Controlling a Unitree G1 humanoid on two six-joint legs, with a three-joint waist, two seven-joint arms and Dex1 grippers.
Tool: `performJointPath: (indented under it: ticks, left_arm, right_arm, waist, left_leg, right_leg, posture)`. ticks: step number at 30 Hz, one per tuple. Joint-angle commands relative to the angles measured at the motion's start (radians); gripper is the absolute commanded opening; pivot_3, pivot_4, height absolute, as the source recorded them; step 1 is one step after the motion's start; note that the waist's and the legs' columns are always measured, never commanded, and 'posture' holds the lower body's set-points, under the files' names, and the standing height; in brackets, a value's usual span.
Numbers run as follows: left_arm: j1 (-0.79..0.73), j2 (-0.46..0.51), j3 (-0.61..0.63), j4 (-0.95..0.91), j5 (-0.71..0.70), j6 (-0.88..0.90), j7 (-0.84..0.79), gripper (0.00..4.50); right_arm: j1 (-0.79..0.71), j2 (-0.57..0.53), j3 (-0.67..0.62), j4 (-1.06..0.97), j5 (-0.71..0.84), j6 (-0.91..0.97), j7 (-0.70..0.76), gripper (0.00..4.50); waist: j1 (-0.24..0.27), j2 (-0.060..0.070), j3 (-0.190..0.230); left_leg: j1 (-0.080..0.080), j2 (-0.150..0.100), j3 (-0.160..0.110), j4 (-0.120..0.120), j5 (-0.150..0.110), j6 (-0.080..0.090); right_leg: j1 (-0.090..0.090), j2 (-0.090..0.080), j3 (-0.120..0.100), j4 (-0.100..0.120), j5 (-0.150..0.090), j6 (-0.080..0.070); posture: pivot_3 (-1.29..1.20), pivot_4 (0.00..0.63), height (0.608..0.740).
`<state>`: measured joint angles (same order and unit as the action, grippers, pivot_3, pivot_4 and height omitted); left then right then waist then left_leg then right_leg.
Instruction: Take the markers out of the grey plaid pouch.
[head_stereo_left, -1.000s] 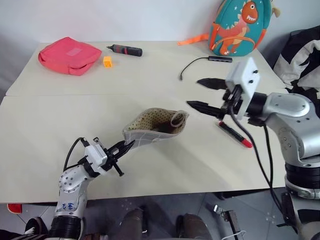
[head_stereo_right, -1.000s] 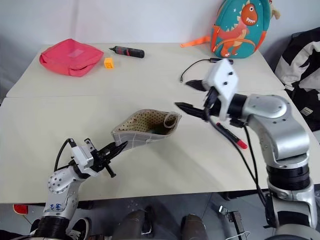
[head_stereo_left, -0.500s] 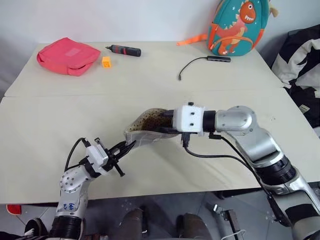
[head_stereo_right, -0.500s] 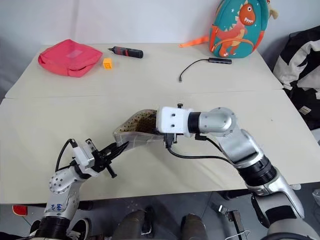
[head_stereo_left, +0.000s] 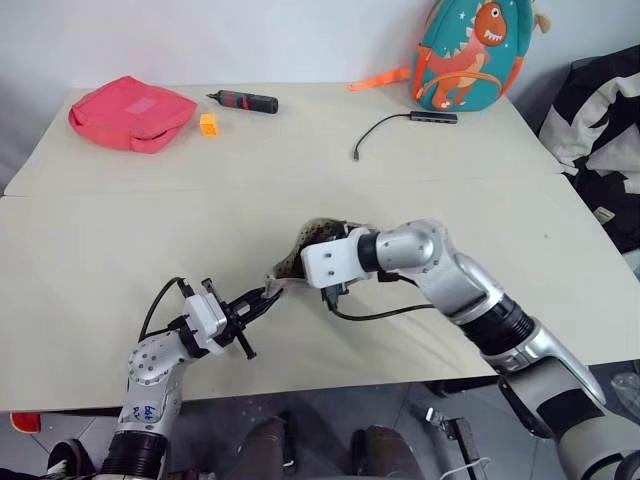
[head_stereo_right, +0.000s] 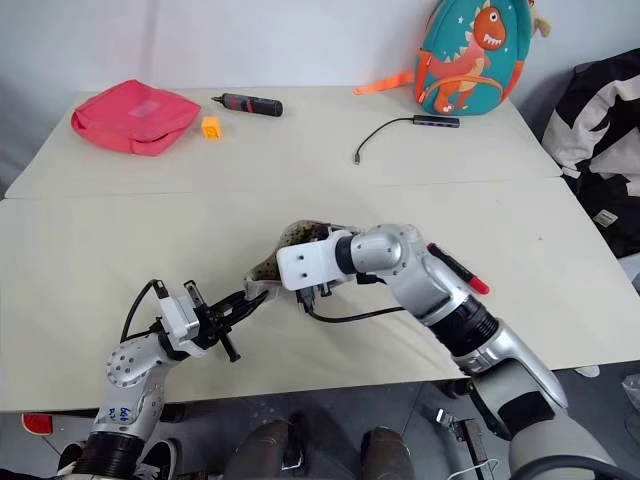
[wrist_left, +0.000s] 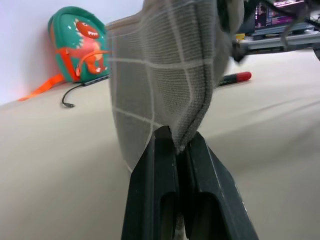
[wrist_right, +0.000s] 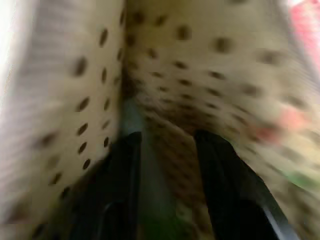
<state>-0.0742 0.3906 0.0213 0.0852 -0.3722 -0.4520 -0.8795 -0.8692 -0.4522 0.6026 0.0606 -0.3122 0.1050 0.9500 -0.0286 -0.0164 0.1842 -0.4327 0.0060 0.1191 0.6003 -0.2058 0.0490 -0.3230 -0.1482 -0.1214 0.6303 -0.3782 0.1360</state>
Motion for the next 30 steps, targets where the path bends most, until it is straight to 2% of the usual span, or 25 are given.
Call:
performJointPath:
  ticks: [1, 7, 13, 16, 20, 30]
  left_arm:
    - [0.003, -0.007, -0.003, -0.035, -0.006, 0.000, -0.001, 0.00]
    - [0.016, -0.010, -0.003, -0.048, -0.006, 0.009, 0.002, 0.00]
    - [0.020, -0.009, 0.003, -0.048, -0.005, 0.007, 0.002, 0.00]
    - [0.020, -0.011, 0.000, -0.050, -0.003, 0.008, 0.001, 0.00]
    - [0.021, -0.010, 0.000, -0.048, -0.004, 0.006, -0.004, 0.00]
    - [0.022, -0.010, -0.001, -0.051, -0.002, 0.006, -0.006, 0.00]
  right_arm:
    - [-0.025, 0.026, 0.008, 0.068, -0.083, -0.022, -0.062, 1.74]
    - [-0.022, 0.073, 0.020, 0.125, -0.147, -0.064, -0.112, 1.74]
    - [-0.004, 0.122, -0.038, 0.141, -0.090, -0.052, -0.109, 1.74]
    - [0.027, 0.140, -0.049, 0.113, -0.045, -0.027, -0.066, 2.30]
    - [0.037, 0.143, -0.029, 0.118, -0.094, -0.080, -0.109, 3.41]
    - [0.059, 0.186, -0.007, 0.170, -0.159, -0.108, -0.177, 3.41]
  waist:
    - [0.000, 0.000, 0.000]
    - [-0.002, 0.000, 0.000]
    - [-0.002, 0.000, 0.000]
    - [-0.001, 0.000, 0.000]
    - [-0.002, 0.000, 0.000]
    - [-0.003, 0.000, 0.000]
  left_leg:
    - [0.000, -0.001, 0.000, 0.000, 0.000, 0.000]
    - [0.000, 0.000, 0.000, 0.000, 0.000, 0.000]
    - [0.000, 0.000, 0.000, 0.000, 0.000, 0.000]
    - [0.000, 0.000, 0.000, 0.000, 0.000, 0.000]
    - [0.000, -0.001, 0.000, 0.000, 0.000, 0.000]
    - [0.001, -0.001, 0.000, 0.000, 0.000, 0.000]
  right_leg:
    - [0.000, 0.000, 0.000, 0.000, 0.000, 0.000]
    - [-0.001, 0.000, 0.001, 0.000, 0.000, 0.000]
    - [-0.001, 0.000, 0.001, 0.004, 0.000, 0.000]
    - [-0.001, 0.000, 0.001, 0.004, 0.000, 0.000]
    - [-0.001, 0.000, 0.001, 0.005, 0.000, 0.000]
    - [-0.001, 0.000, 0.001, 0.006, 0.000, 0.000]
  posture:
    - [0.00, 0.150, 0.740]
    - [0.00, 0.150, 0.740]
    - [0.00, 0.150, 0.740]
    - [0.00, 0.150, 0.740]
    - [0.00, 0.150, 0.740]
    - [0.00, 0.150, 0.740]
